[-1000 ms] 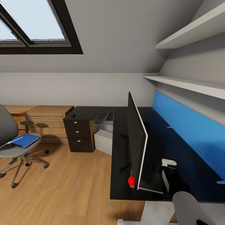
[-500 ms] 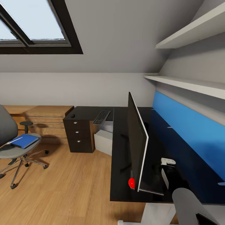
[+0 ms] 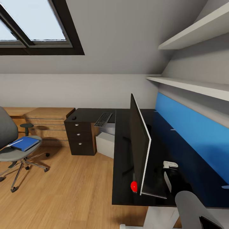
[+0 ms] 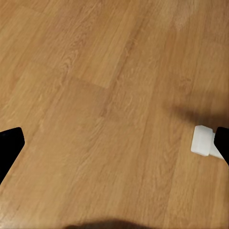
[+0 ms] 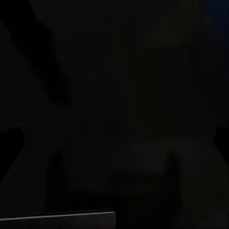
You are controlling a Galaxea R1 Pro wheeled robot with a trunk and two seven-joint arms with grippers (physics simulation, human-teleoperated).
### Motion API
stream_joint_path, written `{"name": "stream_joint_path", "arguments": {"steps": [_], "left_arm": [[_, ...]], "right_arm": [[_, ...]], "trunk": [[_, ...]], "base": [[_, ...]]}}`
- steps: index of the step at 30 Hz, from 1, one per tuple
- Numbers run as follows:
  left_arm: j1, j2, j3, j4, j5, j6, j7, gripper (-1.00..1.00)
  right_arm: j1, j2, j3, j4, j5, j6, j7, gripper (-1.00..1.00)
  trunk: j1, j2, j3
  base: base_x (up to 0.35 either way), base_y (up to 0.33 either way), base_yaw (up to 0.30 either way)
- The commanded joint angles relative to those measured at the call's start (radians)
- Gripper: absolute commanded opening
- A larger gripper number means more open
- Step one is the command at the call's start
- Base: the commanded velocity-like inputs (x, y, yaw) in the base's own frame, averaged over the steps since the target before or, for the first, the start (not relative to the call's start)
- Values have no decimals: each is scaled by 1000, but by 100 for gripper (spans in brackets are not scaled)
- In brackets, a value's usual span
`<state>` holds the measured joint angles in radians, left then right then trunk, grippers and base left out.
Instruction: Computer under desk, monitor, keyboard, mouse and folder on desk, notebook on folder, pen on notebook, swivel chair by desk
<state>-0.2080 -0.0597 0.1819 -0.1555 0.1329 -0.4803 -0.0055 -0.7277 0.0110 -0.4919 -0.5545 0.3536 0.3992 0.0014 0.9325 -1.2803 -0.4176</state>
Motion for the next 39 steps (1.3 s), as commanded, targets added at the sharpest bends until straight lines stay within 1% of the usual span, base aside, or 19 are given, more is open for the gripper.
{"name": "stream_joint_path", "arguments": {"steps": [1,17,19,23,27,32,39], "left_arm": [[-1,0,-2,1,8,-3,-1,100],[-1,0,-2,1,8,-3,-1,100],[-1,0,-2,1,8,-3,-1,100],[-1,0,-2,1,8,-3,-1,100],[-1,0,-2,1,8,-3,-1,100],[-1,0,-2,1,8,-3,-1,100],[-1,0,-2,1,8,-3,-1,100]], "right_arm": [[-1,1,-4,-1,3,4,1,100],[-1,1,1,8,4,-1,6,100],[-1,0,5,8,4,-1,16,100],[-1,-1,18,8,6,-2,72,100],[-1,-1,23,7,7,-3,108,100],[-1,-2,26,7,8,-3,125,100],[-1,-2,27,8,8,-5,132,100]], "trunk": [[0,-1,-1],[0,-1,-1],[0,-1,-1],[0,-1,-1],[0,-1,-1],[0,-1,-1],[0,-1,-1]], "base": [[0,0,0],[0,0,0],[0,0,0],[0,0,0],[0,0,0],[0,0,0],[0,0,0]]}}
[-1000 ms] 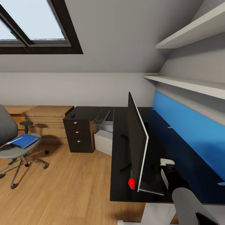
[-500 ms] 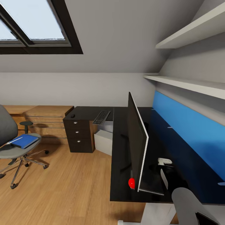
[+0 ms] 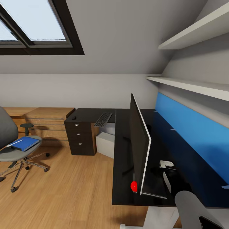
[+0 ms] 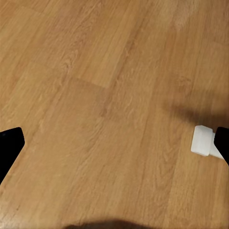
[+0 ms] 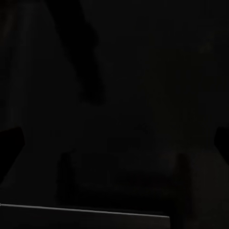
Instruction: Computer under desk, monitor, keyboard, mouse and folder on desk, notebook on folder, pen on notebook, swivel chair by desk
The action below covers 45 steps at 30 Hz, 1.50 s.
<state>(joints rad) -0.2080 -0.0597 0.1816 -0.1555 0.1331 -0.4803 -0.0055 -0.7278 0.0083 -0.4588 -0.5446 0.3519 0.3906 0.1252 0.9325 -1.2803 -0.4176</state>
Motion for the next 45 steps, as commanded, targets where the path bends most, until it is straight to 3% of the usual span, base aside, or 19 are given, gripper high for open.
{"name": "stream_joint_path", "arguments": {"steps": [1,45], "left_arm": [[-1,0,-2,1,8,-3,-1,100],[-1,-1,-1,-4,9,-4,1,100]], "right_arm": [[-1,1,-6,-2,10,4,9,100],[-1,-3,-6,-2,13,2,8,100]], "trunk": [[0,-1,-1],[0,-1,-1]], "base": [[0,0,0],[-7,27,0]]}}
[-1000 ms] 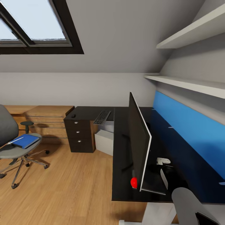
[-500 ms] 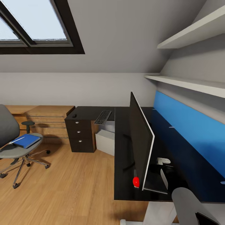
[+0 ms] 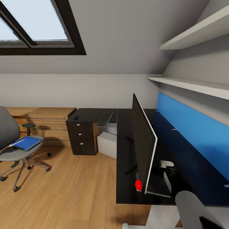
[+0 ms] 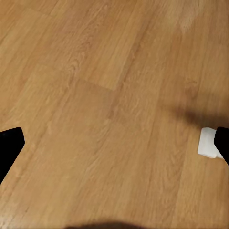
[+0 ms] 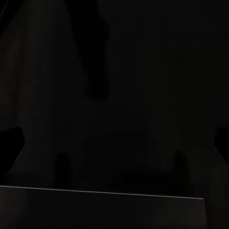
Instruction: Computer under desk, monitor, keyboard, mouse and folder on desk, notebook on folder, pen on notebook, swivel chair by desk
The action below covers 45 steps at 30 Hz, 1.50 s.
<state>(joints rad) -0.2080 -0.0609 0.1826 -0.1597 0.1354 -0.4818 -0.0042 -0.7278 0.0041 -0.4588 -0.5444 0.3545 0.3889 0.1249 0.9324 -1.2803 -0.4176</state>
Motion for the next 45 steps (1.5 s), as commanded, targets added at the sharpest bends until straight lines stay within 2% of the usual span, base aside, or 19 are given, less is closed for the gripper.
{"name": "stream_joint_path", "arguments": {"steps": [1,8,29,45], "left_arm": [[-1,0,-2,0,7,-3,0,100],[-1,0,-2,0,7,-3,1,100],[-1,1,-3,0,6,-1,0,100],[-1,3,-3,0,6,-1,0,100]], "right_arm": [[-1,0,-6,-2,11,4,9,100],[-1,-6,-5,-2,11,4,9,100],[-1,-7,-5,-2,11,4,9,100],[-1,-7,-4,-2,11,4,8,100]], "trunk": [[4,-8,-4],[31,-57,-26],[31,-57,-26],[31,-57,-26]], "base": [[0,0,0],[0,0,0],[-1,0,0],[-110,0,0]]}}
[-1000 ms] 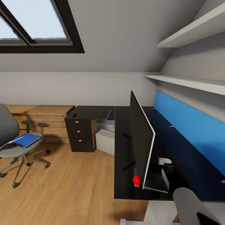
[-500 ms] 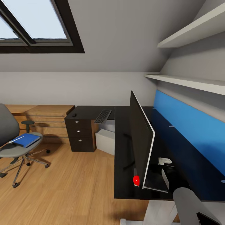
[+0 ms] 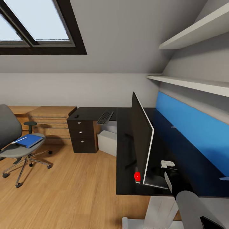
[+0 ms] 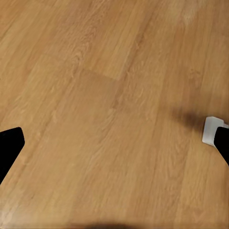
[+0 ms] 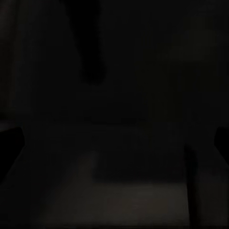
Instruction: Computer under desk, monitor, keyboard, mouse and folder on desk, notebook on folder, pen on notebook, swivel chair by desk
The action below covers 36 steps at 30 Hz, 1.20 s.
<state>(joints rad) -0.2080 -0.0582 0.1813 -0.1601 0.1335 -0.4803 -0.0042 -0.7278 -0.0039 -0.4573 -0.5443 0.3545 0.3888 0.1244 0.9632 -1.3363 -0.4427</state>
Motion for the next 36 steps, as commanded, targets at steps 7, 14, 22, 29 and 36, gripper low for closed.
{"name": "stream_joint_path", "arguments": {"steps": [7,14,22,29,36], "left_arm": [[-1,-1,-2,1,8,-3,0,100],[-1,0,-2,1,8,-3,0,100],[-1,0,-2,1,8,-3,0,100],[-1,0,-2,1,8,-4,0,100],[-1,0,-1,1,8,-3,0,100]], "right_arm": [[-1,1,-6,-2,11,4,9,100],[-1,1,-6,-2,11,4,9,100],[-1,-1,-6,-2,11,4,9,100],[-1,-2,-6,-2,11,4,8,100],[-1,-2,-6,-1,11,4,9,100]], "trunk": [[0,-1,-1],[0,-1,-1],[0,-1,-1],[0,-1,-1],[0,-1,-1]], "base": [[-10,0,0],[-2,0,0],[0,0,0],[0,0,0],[0,0,0]]}}
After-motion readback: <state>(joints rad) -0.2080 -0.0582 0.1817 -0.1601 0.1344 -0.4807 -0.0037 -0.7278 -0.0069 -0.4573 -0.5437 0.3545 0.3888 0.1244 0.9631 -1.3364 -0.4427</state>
